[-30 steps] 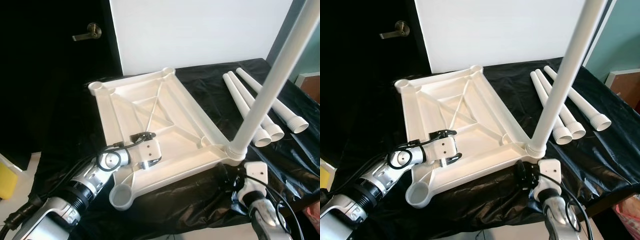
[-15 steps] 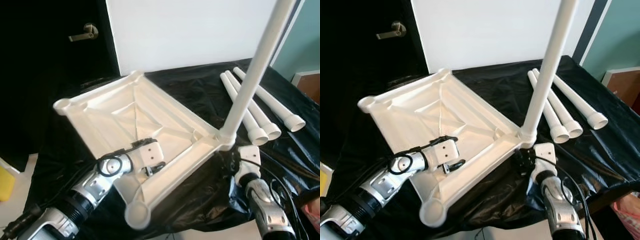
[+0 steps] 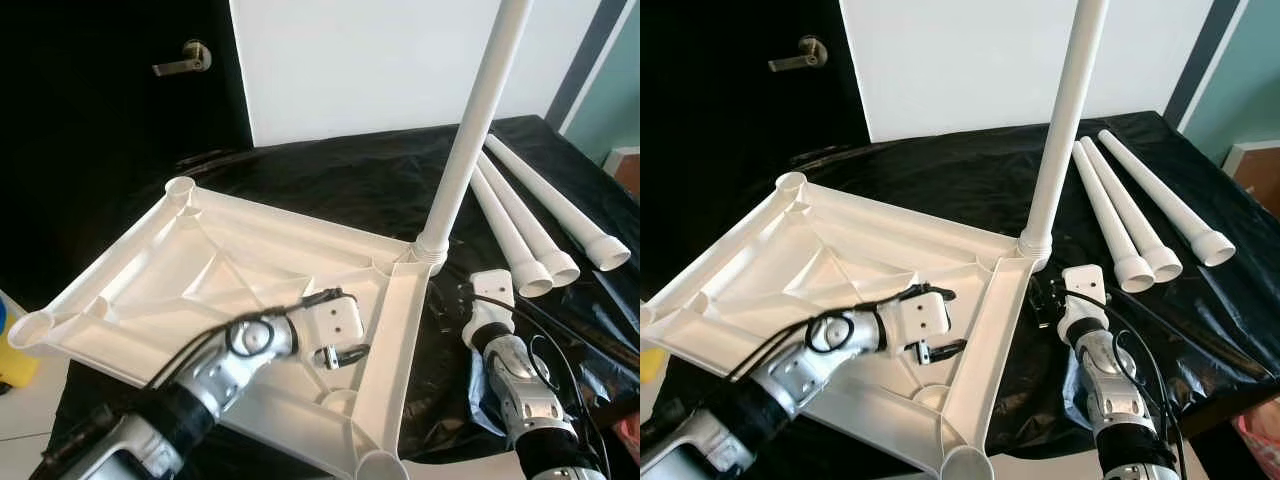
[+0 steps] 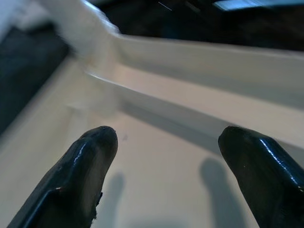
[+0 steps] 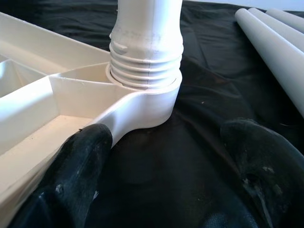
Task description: Building children table
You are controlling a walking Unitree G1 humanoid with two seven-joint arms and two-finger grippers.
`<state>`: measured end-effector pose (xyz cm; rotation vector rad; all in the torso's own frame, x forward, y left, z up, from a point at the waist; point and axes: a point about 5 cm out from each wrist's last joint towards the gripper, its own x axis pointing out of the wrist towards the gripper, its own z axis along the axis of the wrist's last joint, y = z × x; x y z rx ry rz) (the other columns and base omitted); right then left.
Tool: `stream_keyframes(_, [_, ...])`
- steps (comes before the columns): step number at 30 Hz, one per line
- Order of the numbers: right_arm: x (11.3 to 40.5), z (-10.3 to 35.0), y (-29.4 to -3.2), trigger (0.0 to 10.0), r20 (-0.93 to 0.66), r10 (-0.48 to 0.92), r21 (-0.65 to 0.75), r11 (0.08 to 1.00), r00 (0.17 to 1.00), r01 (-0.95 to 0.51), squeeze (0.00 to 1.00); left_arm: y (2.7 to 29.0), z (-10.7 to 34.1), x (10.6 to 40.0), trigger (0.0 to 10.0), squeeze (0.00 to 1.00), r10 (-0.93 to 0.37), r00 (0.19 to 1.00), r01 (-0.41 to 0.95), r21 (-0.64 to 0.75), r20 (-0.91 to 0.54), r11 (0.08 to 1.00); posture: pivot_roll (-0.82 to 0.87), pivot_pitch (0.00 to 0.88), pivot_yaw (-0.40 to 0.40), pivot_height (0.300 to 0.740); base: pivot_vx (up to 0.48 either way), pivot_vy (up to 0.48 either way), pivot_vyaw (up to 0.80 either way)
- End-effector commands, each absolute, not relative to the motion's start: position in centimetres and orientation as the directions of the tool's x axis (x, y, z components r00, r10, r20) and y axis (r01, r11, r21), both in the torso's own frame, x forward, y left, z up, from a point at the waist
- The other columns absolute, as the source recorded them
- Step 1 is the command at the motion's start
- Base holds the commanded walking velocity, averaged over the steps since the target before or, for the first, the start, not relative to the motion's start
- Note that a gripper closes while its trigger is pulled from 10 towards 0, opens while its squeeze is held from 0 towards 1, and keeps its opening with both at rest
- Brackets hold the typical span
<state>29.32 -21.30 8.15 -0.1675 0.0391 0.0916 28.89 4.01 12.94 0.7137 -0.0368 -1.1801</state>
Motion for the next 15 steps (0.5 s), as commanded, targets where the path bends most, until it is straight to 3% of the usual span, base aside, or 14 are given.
stream_keyframes(1, [29.4, 8.3, -21.7, 10.0, -0.027, 0.07, -0.171, 0.983, 0.997, -0.073, 0.0, 4.6, 13.7, 29.9, 10.0, 0.0, -0.825, 0.5, 0.774, 0.563, -0.263, 0.29, -0.05, 0.006, 0.022, 0.74, 0.0, 0.0, 0.0])
stream_keyframes(6, [29.2, 8.4, -22.4, 10.0, 0.001, 0.007, -0.17, 0.985, 1.0, -0.007, 0.0, 5.0, 15.1, 30.4, 10.0, 0.0, -0.824, 0.533, 0.762, 0.531, -0.191, 0.37, -0.05, 0.009, 0.024, 0.74, 0.0, 0.0, 0.0])
stream_keyframes(10, [28.6, 9.1, -23.2, 10.0, 0.057, -0.07, -0.162, 0.984, 0.996, 0.078, 0.0, 5.4, 16.2, 29.1, 10.0, 0.0, -0.893, 0.422, 0.84, 0.437, -0.157, 0.32, -0.05, 0.009, 0.024, 0.74, 0.0, 0.0, 0.0])
stream_keyframes(12, [28.1, 9.6, -23.5, 10.0, 0.089, -0.095, -0.142, 0.984, 0.992, 0.107, 0.0, 5.9, 16.2, 27.4, 10.0, 0.0, -0.937, 0.306, 0.906, 0.355, -0.167, 0.232, -0.04, 0.008, 0.021, 0.74, 0.0, 0.0, 0.0])
stream_keyframes(15, [27.6, 10.1, -23.5, 10.0, 0.115, -0.104, -0.131, 0.984, 0.988, 0.119, 0.0, 6.4, 15.9, 25.9, 10.0, 0.0, -0.961, 0.202, 0.942, 0.306, -0.191, 0.137, -0.04, 0.011, 0.022, 0.74, 0.0, 0.0, 0.0])
